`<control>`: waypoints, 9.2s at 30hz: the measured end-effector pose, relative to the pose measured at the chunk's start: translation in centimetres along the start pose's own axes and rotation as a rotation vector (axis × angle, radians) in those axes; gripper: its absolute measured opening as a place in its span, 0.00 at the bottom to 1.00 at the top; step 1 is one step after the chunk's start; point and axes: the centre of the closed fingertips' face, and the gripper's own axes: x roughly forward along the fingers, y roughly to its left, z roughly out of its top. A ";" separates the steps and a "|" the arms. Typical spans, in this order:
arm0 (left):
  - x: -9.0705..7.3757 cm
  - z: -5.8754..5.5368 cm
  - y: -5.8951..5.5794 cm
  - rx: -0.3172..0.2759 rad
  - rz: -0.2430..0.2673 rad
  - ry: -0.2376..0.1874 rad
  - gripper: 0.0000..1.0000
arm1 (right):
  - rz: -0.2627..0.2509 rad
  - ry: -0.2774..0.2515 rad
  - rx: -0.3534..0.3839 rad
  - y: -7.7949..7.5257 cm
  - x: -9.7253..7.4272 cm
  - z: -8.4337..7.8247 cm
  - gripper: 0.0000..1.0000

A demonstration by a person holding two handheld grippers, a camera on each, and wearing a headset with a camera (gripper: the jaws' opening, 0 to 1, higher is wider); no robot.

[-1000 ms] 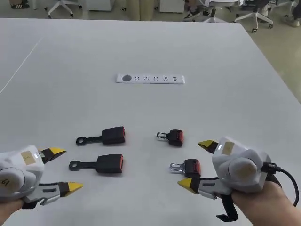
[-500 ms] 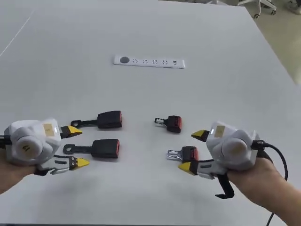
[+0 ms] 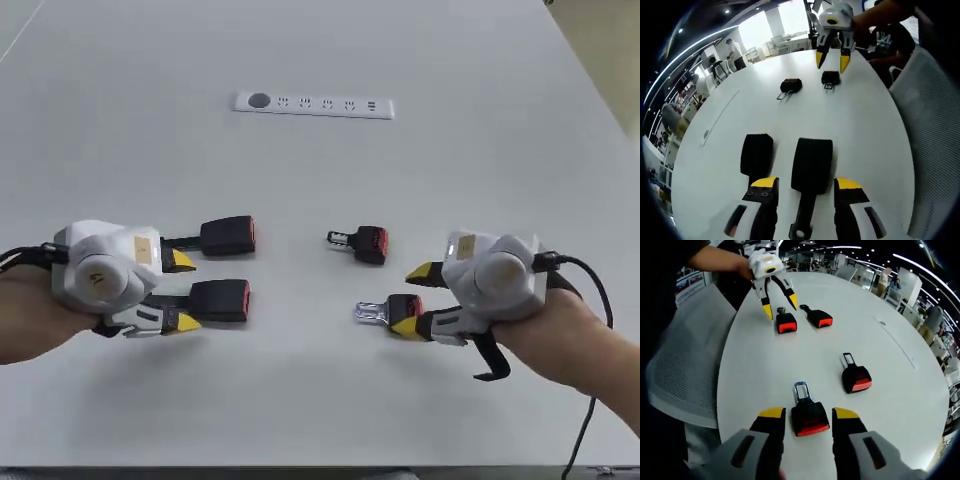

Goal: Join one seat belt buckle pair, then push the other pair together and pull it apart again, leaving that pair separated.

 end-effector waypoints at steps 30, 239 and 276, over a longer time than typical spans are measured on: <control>2.2 -0.2 -1.1 0.088 -0.197 0.052 0.33 | 0.158 0.100 -0.095 -0.3 2.6 -2.7 0.35; 0.2 1.4 0.8 0.080 -0.158 0.047 0.35 | 0.163 -0.161 -0.151 2.9 8.3 13.9 0.34; 3.7 2.1 8.0 0.106 -0.125 0.080 0.33 | 0.075 0.029 -0.122 -8.9 4.7 3.5 0.32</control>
